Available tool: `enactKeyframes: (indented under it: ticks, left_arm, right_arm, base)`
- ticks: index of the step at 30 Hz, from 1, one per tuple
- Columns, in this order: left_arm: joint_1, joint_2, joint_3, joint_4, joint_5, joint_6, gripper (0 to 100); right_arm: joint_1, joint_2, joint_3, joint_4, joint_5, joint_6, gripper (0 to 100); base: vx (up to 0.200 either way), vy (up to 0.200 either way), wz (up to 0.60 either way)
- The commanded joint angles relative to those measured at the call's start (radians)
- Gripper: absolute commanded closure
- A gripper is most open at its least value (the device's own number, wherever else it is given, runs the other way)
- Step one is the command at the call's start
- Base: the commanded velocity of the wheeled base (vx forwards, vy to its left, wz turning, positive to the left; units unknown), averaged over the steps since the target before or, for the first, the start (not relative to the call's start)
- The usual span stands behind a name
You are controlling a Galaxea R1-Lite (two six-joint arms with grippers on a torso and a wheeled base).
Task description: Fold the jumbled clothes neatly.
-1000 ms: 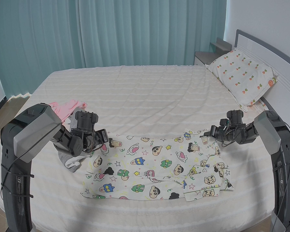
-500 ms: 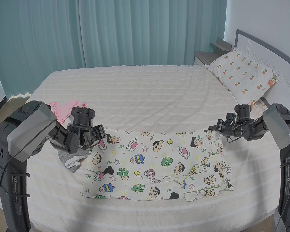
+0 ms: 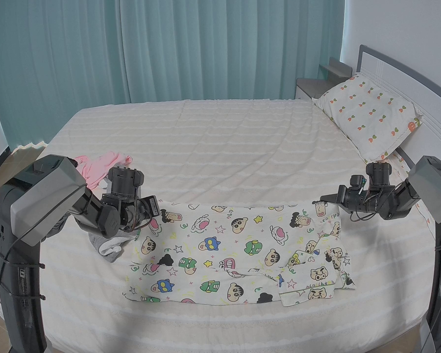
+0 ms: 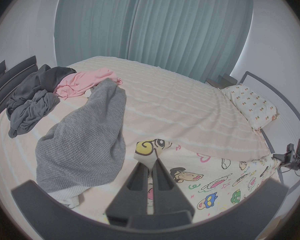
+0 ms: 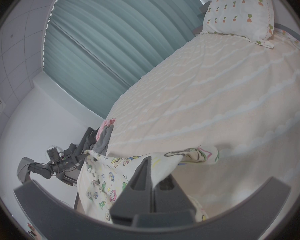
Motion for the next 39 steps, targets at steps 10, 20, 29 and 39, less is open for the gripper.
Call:
enactKeyframes:
  ticks: [10, 20, 29, 39]
  left_arm:
    - [-0.007, -0.06, 0.139, -0.003, -0.007, 0.026, 100]
    - [-0.044, -0.051, 0.28, -0.115, -0.01, 0.03, 100]
    - [-0.045, -0.022, 0.37, -0.141, -0.044, 0.036, 100]
    - [-0.047, 0.027, 0.409, -0.19, -0.044, 0.038, 100]
  right_arm:
    - [-0.023, -0.087, 0.18, 0.004, 0.067, -0.107, 100]
    - [-0.029, -0.089, 0.321, 0.011, 0.067, -0.251, 100]
    - [-0.027, -0.063, 0.381, 0.015, 0.061, -0.311, 100]
    - [-0.027, -0.035, 0.43, 0.016, 0.05, -0.336, 100]
  base:
    - [0.0, 0.0, 0.0]
    - [0.0, 0.0, 0.0]
    - [0.0, 0.0, 0.0]
    - [0.0, 0.0, 0.0]
